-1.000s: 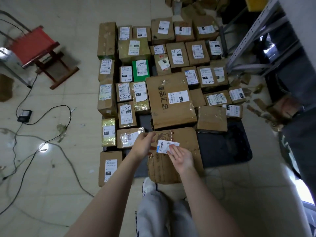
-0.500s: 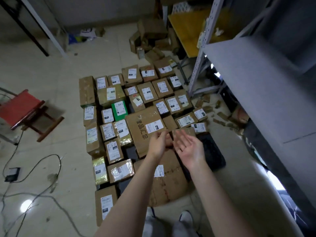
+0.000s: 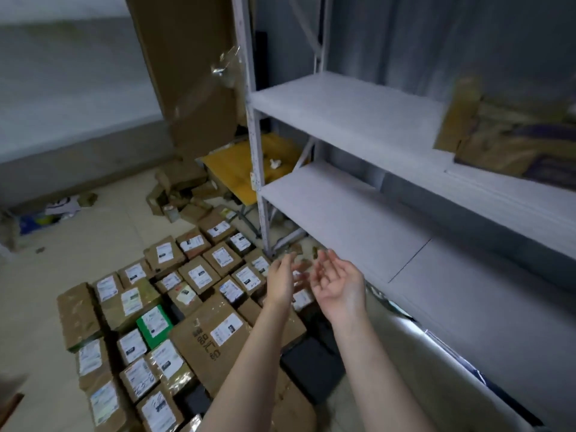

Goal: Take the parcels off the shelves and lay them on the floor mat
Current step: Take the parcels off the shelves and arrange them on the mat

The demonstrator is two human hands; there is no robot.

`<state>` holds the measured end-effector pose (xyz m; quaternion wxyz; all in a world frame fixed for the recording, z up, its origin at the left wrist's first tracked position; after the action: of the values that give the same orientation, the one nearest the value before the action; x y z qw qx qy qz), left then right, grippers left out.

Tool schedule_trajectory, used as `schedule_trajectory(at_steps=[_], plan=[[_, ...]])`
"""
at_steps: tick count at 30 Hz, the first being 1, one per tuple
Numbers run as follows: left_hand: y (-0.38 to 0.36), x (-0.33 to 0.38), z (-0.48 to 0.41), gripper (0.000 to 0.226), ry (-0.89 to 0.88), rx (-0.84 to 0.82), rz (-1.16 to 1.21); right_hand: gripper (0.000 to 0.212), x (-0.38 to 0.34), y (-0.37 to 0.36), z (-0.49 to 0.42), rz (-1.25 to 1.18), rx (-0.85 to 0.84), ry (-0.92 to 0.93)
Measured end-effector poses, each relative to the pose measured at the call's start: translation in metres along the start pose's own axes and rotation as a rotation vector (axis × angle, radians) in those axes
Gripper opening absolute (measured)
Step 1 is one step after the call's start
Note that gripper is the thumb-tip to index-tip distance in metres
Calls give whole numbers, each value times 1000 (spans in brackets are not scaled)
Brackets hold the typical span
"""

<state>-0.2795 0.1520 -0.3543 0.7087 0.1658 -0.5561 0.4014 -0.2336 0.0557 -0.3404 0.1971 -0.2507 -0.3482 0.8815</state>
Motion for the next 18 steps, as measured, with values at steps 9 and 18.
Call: schedule_trajectory(at_steps=[9, 18], plan=[[-98, 81, 6, 27, -186, -193, -130, 17, -107, -39, 55, 72, -11, 246], [-250, 127, 20, 15, -336, -375, -138, 9, -242, -68, 89, 132, 47, 577]])
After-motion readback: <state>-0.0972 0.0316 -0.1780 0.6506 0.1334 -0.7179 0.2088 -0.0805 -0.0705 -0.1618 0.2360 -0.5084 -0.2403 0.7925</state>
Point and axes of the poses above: each hand's wrist, its own z-axis away from the middle knuckle, its own y-axis out of the back of the hand, x = y × z, the point moved 4 cm from there along -z, towards the middle knuckle, and after that the axes turned 8 degrees about -y, right-handed, at the moved point
